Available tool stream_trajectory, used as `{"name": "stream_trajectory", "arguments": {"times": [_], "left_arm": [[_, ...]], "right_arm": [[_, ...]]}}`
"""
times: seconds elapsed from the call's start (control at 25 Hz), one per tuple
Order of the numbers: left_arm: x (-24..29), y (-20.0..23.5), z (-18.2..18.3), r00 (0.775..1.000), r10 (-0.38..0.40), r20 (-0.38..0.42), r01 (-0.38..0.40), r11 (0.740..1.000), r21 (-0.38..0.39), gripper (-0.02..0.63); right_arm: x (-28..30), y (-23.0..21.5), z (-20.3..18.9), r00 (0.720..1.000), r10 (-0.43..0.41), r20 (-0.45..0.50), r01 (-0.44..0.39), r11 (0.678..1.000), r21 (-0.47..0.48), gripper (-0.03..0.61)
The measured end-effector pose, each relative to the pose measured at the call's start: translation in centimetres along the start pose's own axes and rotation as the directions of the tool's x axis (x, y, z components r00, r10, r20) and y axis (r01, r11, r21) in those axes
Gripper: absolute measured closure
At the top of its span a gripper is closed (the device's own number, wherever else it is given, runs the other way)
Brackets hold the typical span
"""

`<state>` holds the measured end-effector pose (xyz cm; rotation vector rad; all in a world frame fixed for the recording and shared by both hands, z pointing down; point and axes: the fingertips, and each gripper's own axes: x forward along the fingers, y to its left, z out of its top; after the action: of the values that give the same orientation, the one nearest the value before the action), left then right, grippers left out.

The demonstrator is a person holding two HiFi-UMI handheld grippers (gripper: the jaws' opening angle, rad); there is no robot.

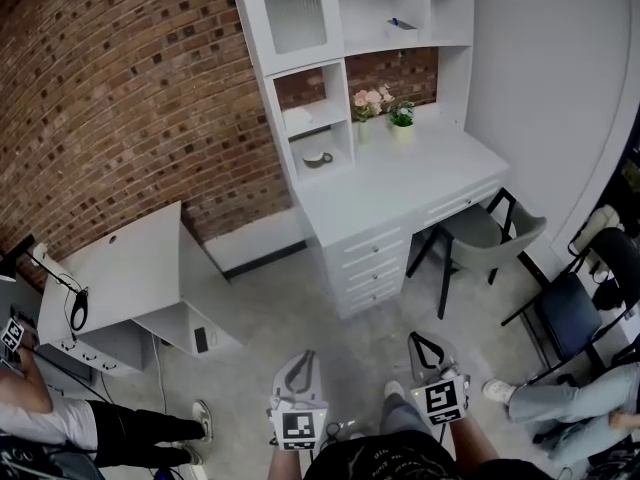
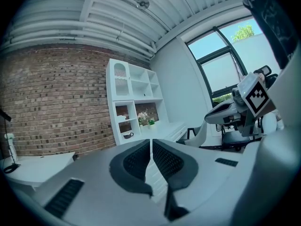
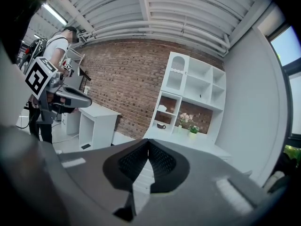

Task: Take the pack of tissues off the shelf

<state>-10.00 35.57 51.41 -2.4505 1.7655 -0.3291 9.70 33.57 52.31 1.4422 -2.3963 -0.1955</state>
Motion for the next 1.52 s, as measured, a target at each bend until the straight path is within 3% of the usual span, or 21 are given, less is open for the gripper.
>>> {"name": "stream_trajectory", "arguments": {"times": [0.48, 1.52], "left_arm": [[7.4, 0.4, 0.4, 1.0, 0.004, -0.024, -0.004, 1.0, 0.0, 0.591], [22.8, 0.6, 2.0, 0.984, 0.159, -0.076, -0.16, 0.987, -0.01, 0.591]], "right_arm": [[5.9, -4.6, -1.4, 0.998, 0.033, -0.044, -0.033, 0.999, 0.004, 0.574], [19.1, -17.1, -2.5, 0.985, 0.17, -0.01, -0.17, 0.985, -0.015, 0.574]]}}
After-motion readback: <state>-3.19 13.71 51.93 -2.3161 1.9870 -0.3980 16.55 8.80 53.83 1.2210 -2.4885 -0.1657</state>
